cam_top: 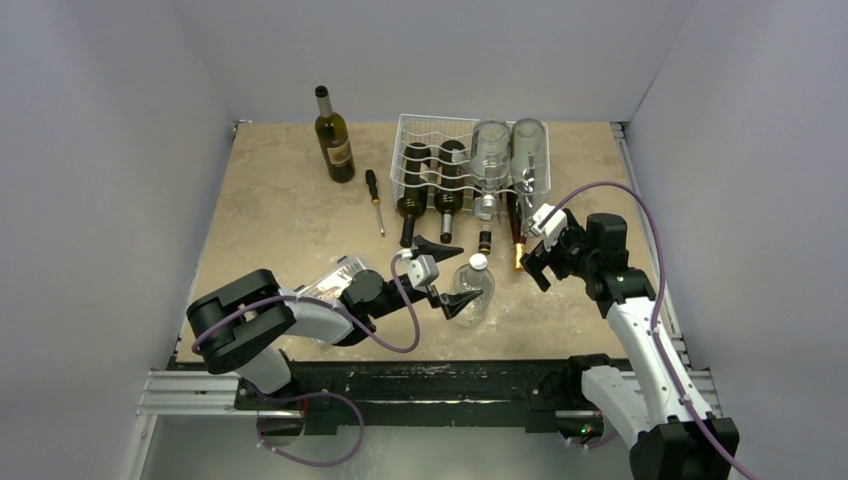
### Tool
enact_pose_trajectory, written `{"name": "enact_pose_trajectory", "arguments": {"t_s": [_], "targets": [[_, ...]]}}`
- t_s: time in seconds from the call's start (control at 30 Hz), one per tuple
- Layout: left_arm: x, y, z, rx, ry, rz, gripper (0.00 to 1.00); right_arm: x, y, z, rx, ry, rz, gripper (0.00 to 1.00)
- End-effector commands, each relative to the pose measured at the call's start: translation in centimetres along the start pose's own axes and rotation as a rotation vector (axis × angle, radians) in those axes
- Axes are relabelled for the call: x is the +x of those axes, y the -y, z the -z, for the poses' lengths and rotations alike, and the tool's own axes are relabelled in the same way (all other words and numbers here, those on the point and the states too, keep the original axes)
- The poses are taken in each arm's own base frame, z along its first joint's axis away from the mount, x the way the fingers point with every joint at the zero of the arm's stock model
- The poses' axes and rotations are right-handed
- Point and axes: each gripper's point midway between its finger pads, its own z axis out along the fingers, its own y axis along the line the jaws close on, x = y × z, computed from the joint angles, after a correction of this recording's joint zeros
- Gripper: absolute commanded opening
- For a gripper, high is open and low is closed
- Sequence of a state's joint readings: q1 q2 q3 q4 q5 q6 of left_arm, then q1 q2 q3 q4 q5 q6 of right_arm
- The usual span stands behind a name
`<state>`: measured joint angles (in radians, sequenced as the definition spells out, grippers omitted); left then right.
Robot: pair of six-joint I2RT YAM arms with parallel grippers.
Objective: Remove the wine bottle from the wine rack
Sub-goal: Pick up the wine bottle from the center of the board.
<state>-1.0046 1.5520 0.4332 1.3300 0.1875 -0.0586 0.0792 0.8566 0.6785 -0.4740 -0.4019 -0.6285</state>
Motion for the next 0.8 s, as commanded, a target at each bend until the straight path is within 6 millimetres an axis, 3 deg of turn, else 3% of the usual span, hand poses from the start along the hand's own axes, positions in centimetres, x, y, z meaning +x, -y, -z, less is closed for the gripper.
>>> {"name": "enact_pose_trajectory", "arguments": {"t_s": [0.0, 0.57, 0.77], "targets": [[-2.9, 0.3, -2.0, 0.036, 0.102, -0.034, 0.97, -0.2, 0.4, 0.0, 0.016, 0.009, 0.019, 0.99], [-1.4, 0.2, -3.6, 0.055, 0.029, -0.043, 0.57, 0.0, 0.3, -0.1, 0.008, 0.002, 0.019, 0.99], [-1.1, 0.2, -3.7, 0.060, 0.018, -0.047, 0.51, 0.0, 0.3, -0.1, 0.009, 0.001, 0.018, 0.99]]}}
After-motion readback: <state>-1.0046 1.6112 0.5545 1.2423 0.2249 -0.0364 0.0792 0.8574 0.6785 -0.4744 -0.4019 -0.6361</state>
